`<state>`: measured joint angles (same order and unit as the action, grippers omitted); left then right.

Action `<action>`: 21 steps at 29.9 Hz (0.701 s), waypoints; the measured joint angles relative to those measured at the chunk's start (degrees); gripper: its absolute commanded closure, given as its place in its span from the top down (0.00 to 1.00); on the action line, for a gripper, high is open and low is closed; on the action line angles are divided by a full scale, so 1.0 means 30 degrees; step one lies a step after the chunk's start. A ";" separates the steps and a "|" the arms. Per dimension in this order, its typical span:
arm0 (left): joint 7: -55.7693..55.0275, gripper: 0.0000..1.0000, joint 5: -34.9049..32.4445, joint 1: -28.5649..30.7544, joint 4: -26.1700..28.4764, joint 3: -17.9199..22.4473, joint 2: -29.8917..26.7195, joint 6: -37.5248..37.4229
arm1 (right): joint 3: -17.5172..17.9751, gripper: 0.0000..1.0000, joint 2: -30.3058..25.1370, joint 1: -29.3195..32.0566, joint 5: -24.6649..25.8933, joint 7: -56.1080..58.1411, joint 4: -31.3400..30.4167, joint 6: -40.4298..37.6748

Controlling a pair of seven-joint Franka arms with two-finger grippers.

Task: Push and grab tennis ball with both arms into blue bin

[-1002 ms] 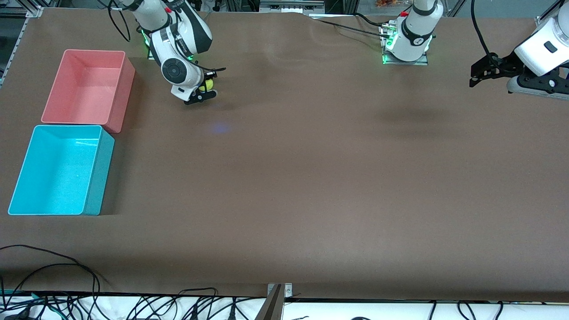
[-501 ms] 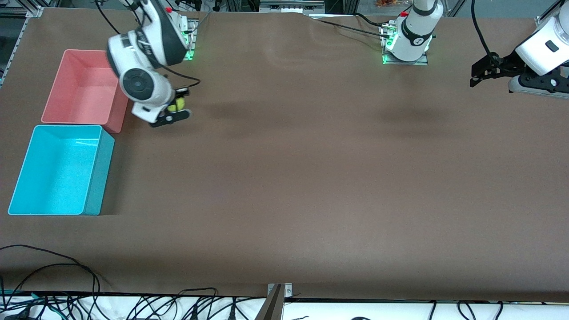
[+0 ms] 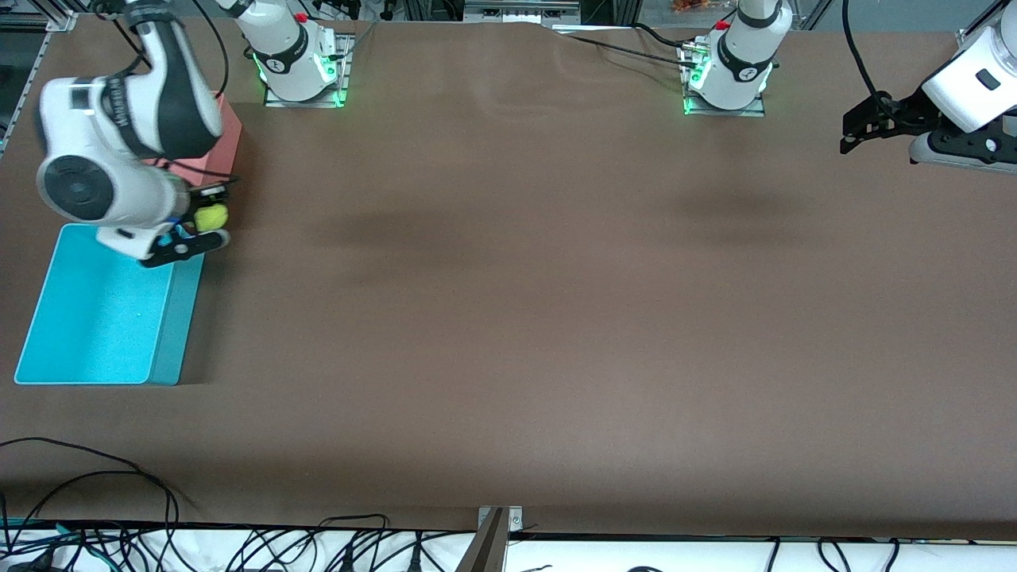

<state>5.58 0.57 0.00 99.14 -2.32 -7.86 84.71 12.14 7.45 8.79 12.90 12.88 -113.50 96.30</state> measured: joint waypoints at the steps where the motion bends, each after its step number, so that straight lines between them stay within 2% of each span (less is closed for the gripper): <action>1: -0.0014 1.00 0.0000 -0.0001 -0.0002 -0.0001 0.0000 -0.0030 | -0.0021 0.32 0.0126 0.0445 0.0156 0.0596 0.0141 0.0087; 14: -0.0108 1.00 0.0003 0.0000 -0.0093 0.0003 0.0005 -0.0331 | -0.0121 0.34 0.3423 0.5165 0.1075 0.7159 0.1230 0.3329; 21: -0.0113 1.00 0.0003 0.0000 -0.0687 0.0020 0.0004 -0.0775 | -0.0124 0.36 0.5105 0.6727 0.1075 0.8608 0.1656 0.4177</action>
<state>5.24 0.58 0.00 97.08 -2.26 -7.85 82.39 11.77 22.76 28.97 16.12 38.70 -108.53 108.83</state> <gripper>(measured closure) 0.000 0.370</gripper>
